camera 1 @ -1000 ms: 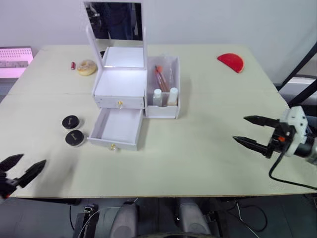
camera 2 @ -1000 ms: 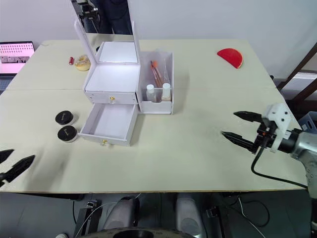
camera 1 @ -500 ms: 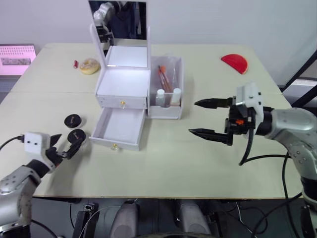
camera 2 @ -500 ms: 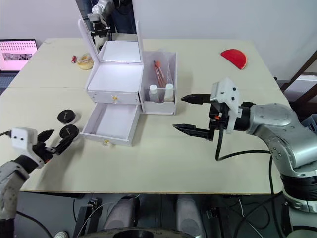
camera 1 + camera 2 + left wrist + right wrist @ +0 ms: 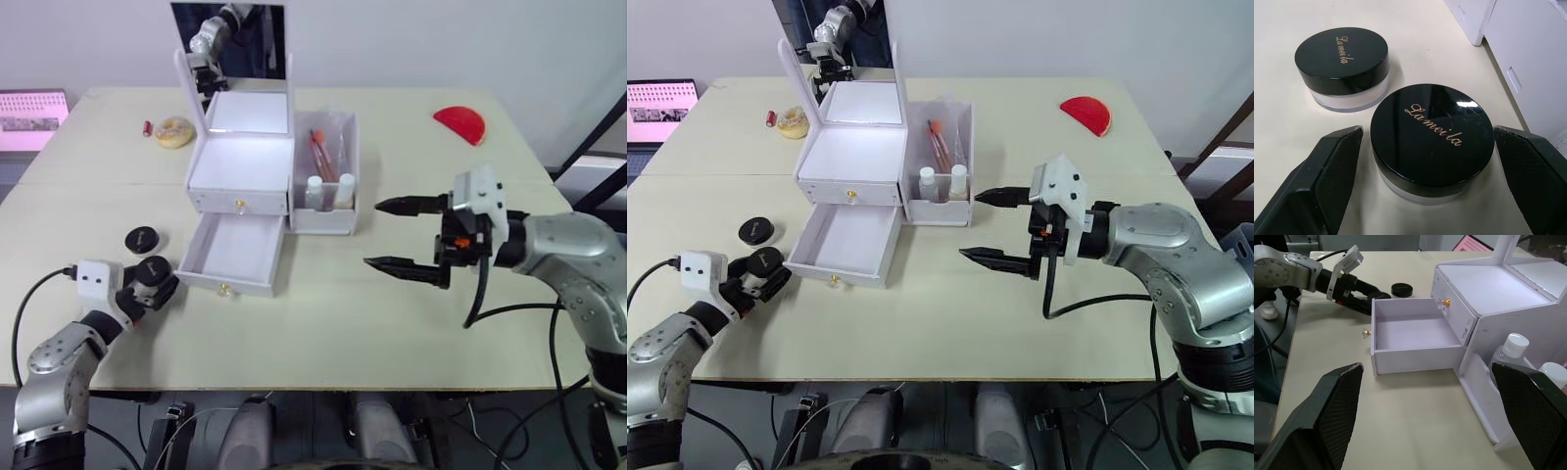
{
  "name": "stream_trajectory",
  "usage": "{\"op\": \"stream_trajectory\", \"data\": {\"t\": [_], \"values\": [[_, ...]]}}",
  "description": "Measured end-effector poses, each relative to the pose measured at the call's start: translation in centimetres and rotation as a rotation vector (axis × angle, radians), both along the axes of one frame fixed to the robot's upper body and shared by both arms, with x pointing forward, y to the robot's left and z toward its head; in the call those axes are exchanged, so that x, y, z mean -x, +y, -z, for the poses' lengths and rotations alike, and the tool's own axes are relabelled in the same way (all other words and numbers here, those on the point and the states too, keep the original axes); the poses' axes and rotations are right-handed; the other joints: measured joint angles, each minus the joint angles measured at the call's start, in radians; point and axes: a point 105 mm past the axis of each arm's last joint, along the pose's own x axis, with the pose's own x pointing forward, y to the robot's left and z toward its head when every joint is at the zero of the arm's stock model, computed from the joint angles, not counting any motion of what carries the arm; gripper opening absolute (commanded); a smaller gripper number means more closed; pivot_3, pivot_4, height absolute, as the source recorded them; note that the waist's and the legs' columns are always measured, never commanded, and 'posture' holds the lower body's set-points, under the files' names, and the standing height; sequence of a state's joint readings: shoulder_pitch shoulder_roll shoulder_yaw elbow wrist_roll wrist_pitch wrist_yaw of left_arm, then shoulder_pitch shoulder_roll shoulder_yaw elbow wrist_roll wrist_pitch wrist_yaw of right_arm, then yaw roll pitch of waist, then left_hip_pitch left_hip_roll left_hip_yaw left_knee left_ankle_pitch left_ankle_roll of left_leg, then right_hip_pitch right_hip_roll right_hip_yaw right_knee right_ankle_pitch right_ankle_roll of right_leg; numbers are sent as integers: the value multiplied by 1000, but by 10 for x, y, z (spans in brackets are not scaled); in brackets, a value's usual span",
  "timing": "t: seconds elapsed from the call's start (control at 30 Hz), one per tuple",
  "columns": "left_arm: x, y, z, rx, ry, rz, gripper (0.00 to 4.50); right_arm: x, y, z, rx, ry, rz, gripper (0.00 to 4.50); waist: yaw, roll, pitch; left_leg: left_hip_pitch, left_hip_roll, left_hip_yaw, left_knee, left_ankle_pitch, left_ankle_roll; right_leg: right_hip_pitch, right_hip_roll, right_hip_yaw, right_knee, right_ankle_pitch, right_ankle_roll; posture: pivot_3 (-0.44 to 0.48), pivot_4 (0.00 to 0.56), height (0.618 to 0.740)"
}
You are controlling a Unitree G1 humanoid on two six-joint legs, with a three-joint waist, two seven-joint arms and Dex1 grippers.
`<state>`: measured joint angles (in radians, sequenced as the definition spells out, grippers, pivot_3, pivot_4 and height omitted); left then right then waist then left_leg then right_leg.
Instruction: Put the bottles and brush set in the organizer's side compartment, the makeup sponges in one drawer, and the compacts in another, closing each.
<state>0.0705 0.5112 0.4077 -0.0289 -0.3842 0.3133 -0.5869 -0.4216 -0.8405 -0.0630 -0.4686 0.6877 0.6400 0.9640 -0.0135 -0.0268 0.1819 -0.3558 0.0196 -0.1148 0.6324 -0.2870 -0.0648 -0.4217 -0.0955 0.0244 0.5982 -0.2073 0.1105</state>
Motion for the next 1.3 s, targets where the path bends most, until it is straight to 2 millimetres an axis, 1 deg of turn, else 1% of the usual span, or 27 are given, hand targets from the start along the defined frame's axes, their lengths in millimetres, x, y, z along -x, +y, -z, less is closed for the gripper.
{"op": "stream_trajectory", "data": {"t": [0.1, 0.13, 0.2, 0.27, 0.47, 0.67, 0.77, 0.83, 0.87, 0.93, 1.0, 1.03, 1.1, 1.17, 1.3], "values": [[-1, 0, 0, 2, 1, -1, 4435, -1, 1, 1, 0, 0, 2, 4500, 0, 0, 0, 0, 0, 0, 0, 0, 0, 0, 0, 0, 0, 0, 0, 0, 150, 739], [-1, 0, 0, 4, -1, 0, 4205, -1, 1, 2, 2, -1, 3, 4500, 0, 0, 0, 0, 0, 0, 0, 0, 0, 0, 0, 0, 0, 0, 0, 0, 150, 739], [-2, 0, -1, 8, -4, 2, 3556, -1, 1, 2, 6, -5, 5, 4500, 0, 0, 0, 0, 0, 0, 0, 0, 0, 0, 0, 0, 0, 0, 0, 0, 150, 739], [-2, 0, -2, 15, -10, 2, 2654, -1, 1, 2, 6, -6, 5, 4500, 0, 0, 0, 0, 0, 0, 0, 0, 0, 0, 0, 0, 0, 0, 0, 0, 150, 739], [1, 3, -5, 20, -4, 19, 2658, -1, 1, 4, 7, 0, 7, 4500, -1, 0, 0, 0, 0, 0, 0, 0, 0, 0, 0, 0, 0, 0, 0, 0, 150, 739], [14, 8, -28, 13, -25, 57, 2658, -2, 1, 8, 11, 10, 14, 4500, -1, 0, 0, 0, 0, 0, 0, 0, 0, -1, 0, 0, 0, 0, 0, 0, 150, 739], [17, 12, -53, -1, -58, 87, 2658, -2, 1, 10, 10, 12, 23, 4500, 0, 0, 0, 0, 0, 0, 0, 0, 0, -1, 0, 0, 0, 0, 0, 0, 150, 739], [18, 10, -74, -19, -86, 139, 2658, -2, 1, 12, 9, 16, 24, 4500, 1, 0, 0, 0, 0, 0, 0, 0, 0, -1, 0, 0, 0, 0, 0, 0, 150, 739], [17, 7, -81, -22, -94, 168, 2658, -2, 1, 12, 9, 18, 25, 4500, 2, 0, 0, -1, 0, 0, 0, 0, 0, 0, 0, 0, 0, 0, 0, 0, 150, 739], [15, -7, -99, -18, -110, 279, 2658, -3, 2, 13, 4, 17, 26, 4500, 2, 0, 1, -1, 0, 0, 0, 0, 0, -1, 0, 0, 0, 0, 0, 0, 150, 739], [11, -19, -113, -20, -131, 371, 2658, -3, 3, 15, 5, 16, 30, 4500, -1, 1, 1, -1, 0, 0, 0, 0, 0, -1, 0, 0, 0, 0, 0, 0, 150, 739], [9, -26, -115, -24, -131, 414, 2658, -4, 3, 15, 6, 16, 33, 4500, -1, 1, 1, 0, 0, 0, -1, 0, 0, -1, 0, 0, -1, 0, 0, 0, 150, 739], [2, -37, -111, -20, -116, 481, 2658, -4, 3, 16, 5, 16, 37, 4500, -2, 2, 1, 0, 0, 0, -1, 0, 0, -1, 0, 0, -1, 0, 0, 0, 150, 739], [-6, -48, -100, -2, -81, 533, 2658, -4, 3, 17, 4, 16, 45, 4500, -4, 2, 1, 0, 0, 0, -1, 0, 0, -1, 0, 0, -1, 0, 0, 0, 150, 739], [-15, -59, -79, 16, -29, 586, 2658, -4, 3, 18, 4, 14, 63, 4500, -5, 2, 1, -1, 0, 0, -1, 0, 0, -1, 0, 0, -1, 0, 0, 0, 150, 739]]}}
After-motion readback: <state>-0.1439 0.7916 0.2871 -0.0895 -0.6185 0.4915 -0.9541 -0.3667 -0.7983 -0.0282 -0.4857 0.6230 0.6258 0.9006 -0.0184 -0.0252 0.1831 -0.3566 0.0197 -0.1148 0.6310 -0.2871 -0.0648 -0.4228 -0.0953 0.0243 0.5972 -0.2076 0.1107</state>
